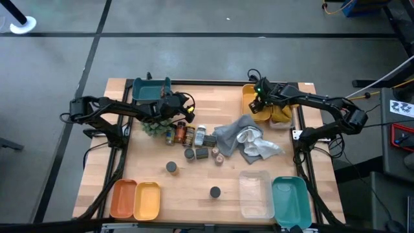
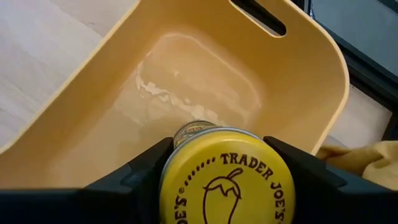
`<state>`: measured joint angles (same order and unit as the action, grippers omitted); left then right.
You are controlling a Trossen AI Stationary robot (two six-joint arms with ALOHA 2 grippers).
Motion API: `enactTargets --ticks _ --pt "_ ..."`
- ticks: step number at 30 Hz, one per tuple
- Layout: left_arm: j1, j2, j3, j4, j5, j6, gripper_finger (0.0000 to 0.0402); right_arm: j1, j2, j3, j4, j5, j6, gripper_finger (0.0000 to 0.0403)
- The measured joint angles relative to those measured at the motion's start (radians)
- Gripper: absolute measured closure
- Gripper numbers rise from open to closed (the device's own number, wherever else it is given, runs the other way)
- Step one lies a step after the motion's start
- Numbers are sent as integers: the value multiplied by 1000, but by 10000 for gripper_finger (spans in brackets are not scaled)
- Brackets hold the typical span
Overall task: Sort spices by type
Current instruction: Put the yellow seasoning bottle into the top yellow bin
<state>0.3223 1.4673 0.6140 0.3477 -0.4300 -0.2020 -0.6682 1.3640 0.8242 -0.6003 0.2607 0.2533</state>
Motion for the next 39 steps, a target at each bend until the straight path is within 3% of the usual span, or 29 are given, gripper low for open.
enactTargets --ticks 8,17,27,39 --pt "0 0 0 0 0 0 205 0 0 0 30 7 -36 159" --pt "0 0 0 0 0 0 205 0 0 0 31 8 -288 159" --pt "0 0 0 0 0 0 205 0 0 0 24 16 -229 158" --pt "-1 -130 0 -4 0 60 205 0 0 0 22 26 -209 104"
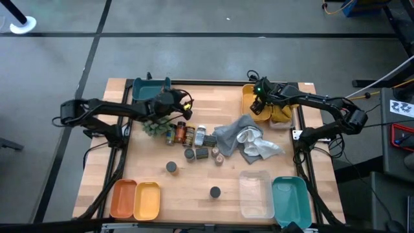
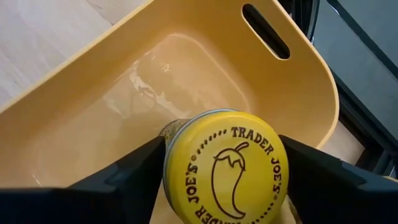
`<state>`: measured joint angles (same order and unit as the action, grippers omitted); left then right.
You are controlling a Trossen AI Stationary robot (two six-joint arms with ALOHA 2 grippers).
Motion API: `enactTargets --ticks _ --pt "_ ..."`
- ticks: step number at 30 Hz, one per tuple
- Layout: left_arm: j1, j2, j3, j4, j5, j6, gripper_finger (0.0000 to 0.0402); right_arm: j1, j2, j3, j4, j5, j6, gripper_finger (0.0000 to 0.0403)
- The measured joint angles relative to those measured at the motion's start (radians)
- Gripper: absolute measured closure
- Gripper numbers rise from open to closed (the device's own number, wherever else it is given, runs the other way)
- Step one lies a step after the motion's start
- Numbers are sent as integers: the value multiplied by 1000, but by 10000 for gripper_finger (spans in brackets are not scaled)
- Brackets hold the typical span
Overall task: Sort spices by type
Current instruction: Put the yellow seasoning bottle into the top yellow bin
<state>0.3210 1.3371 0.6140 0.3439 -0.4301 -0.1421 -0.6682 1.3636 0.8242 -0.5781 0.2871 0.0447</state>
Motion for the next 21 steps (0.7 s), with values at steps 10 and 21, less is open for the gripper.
enactTargets --ticks 10,21 --pt "0 -39 0 -74 0 1 205 0 0 117 -155 17 -53 103" --pt "0 -39 0 -82 3 1 205 0 0 289 -171 -66 -53 104"
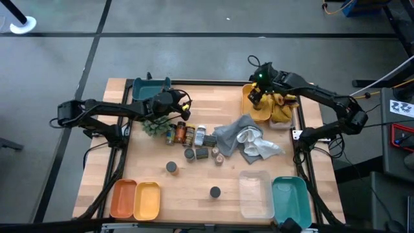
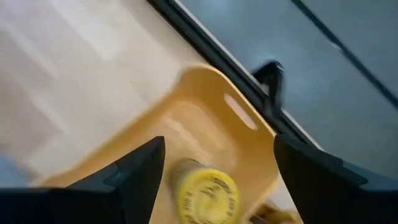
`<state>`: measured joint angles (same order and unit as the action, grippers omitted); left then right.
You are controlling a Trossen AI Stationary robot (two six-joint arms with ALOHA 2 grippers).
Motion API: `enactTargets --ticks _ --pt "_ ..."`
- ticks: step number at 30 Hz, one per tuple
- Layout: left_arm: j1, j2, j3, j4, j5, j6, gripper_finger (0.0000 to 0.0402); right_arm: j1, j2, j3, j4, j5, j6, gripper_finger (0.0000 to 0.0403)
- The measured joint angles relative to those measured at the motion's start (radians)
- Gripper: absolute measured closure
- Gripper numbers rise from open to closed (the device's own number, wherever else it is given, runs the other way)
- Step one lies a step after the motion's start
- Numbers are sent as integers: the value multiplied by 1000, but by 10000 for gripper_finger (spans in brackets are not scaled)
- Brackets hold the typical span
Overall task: Sort spices by type
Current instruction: Put the yellow seasoning bottle into the top yellow bin
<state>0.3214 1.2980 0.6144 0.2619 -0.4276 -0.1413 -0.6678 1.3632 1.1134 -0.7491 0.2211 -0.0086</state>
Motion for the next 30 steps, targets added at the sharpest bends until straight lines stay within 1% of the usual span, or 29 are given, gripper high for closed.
enactTargets --ticks 4,9,11,13,15,17,20,23,27,28,30 --pt "0 0 0 1 29 -1 205 1 0 11 46 -155 0 104" --pt "0 0 0 8 170 -74 205 3 0 11 105 -341 0 104" --pt "-2 0 0 12 223 -129 205 13 0 11 130 -374 0 104" --pt "-9 0 8 7 264 -170 205 24 0 11 151 -376 0 104" --pt "-22 0 26 1 299 -184 205 38 0 11 172 -379 0 104" --pt "-39 0 62 -39 324 -177 205 54 0 11 183 -379 0 104" --pt "-64 0 151 -207 331 -151 205 79 0 11 184 -379 0 104" --pt "-82 0 262 -466 330 -176 205 103 0 11 184 -379 0 104" --pt "-105 0 383 -779 328 -351 205 128 0 11 184 -379 -1 104" --pt "-113 0 399 -834 328 -405 205 134 0 11 184 -379 -1 104" --pt "-132 0 410 -893 339 -500 205 145 0 11 187 -379 -1 104"
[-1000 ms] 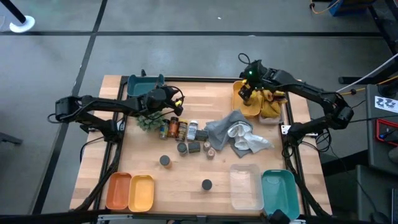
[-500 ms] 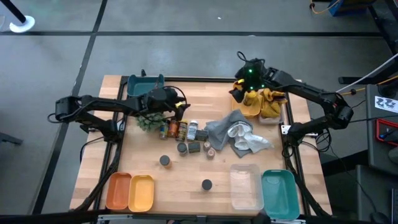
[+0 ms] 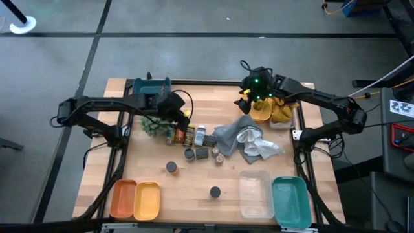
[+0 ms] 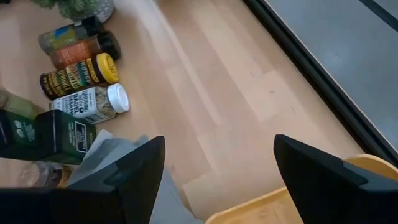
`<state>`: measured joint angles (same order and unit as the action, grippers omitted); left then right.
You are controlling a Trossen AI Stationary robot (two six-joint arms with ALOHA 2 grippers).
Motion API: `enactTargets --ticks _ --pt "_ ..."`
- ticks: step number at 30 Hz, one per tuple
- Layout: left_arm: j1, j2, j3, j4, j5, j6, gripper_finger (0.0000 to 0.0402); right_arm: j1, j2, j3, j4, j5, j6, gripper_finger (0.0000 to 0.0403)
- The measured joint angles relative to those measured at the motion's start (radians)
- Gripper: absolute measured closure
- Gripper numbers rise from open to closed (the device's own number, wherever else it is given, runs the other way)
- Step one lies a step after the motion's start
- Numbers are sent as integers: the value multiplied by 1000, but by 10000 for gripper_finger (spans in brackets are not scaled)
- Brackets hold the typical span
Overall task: Sort spices by type
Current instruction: Put the yellow seasoning bottle into the top yellow bin
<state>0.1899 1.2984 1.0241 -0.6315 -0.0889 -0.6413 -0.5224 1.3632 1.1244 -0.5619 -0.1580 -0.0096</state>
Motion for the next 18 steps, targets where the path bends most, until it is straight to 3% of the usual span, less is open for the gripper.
enactTargets --ticks 9,18 --pt "-97 40 0 -21 29 -248 205 21 0 0 46 9 0 104" --pt "-139 137 0 -6 29 -391 205 19 0 0 46 10 0 104"
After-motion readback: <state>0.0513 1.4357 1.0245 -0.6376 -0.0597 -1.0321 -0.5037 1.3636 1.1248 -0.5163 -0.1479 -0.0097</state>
